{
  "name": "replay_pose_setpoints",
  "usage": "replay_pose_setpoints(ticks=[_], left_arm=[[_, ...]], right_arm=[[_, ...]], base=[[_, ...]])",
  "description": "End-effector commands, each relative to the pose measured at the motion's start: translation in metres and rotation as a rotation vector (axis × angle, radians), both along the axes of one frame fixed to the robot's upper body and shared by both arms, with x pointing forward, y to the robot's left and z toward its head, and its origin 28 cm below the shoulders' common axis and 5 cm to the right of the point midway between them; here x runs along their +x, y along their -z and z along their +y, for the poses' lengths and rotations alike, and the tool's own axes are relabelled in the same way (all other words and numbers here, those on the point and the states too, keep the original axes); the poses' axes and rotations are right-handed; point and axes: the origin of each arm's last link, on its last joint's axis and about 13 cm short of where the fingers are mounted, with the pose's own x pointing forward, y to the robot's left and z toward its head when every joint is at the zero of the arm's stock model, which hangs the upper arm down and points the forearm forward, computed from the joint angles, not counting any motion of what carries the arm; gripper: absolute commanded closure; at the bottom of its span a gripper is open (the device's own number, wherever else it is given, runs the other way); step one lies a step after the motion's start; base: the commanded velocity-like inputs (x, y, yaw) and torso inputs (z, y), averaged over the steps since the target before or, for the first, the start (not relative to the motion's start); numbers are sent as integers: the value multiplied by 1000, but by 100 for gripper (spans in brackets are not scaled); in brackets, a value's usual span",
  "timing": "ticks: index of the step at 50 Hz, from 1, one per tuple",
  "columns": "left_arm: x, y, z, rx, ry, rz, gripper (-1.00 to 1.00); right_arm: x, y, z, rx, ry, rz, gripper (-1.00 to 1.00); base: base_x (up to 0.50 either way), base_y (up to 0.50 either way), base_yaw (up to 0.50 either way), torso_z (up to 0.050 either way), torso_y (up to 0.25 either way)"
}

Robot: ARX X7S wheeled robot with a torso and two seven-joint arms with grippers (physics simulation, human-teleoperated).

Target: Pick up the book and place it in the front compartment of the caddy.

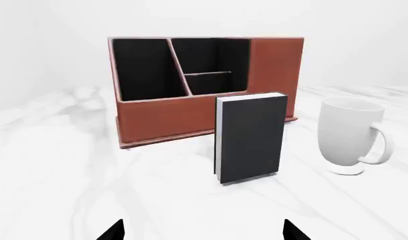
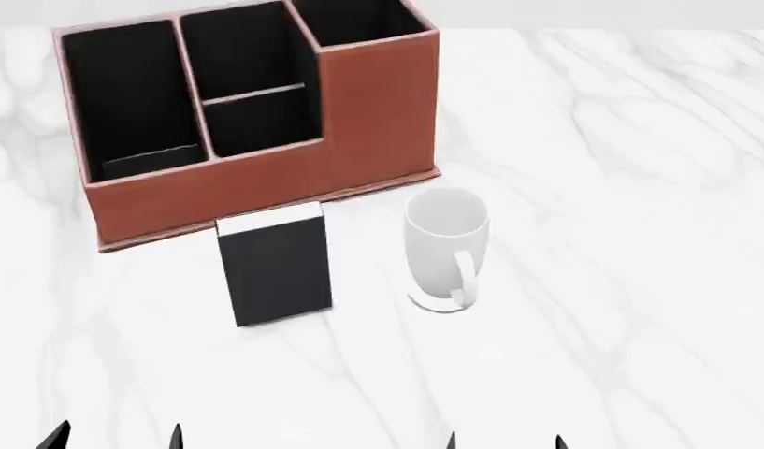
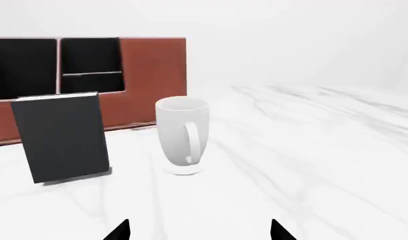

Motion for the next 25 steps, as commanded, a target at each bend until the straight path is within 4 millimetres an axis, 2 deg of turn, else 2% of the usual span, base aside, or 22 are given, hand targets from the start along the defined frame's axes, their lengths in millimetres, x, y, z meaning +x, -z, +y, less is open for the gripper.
replay_pose_setpoints(ticks=[1, 13, 20, 21, 24, 25], left_arm=[[0, 0, 1, -8, 1, 0, -100], [-1, 2, -2, 18, 30, 34, -100], [3, 9, -2, 35, 26, 116, -100], [5, 12, -3, 36, 35, 171, -100], [10, 6, 2, 73, -53, 135, -100], [12, -3, 4, 56, -48, 140, -100]], right_arm=[[-2, 1, 2, -7, -17, 13, -100], [-3, 2, -1, 1, 23, 24, -100], [-3, 1, -2, 14, 42, 25, -100], [-3, 0, -2, 6, 44, 24, -100], [0, -5, -5, 23, 95, -20, -100], [2, -10, -8, 29, 120, -59, -100]], base=[[0, 0, 0, 0, 0], [0, 0, 0, 0, 0], [0, 0, 0, 0, 0], [0, 0, 0, 0, 0], [35, 0, 0, 0, 0], [473, 0, 0, 0, 0]])
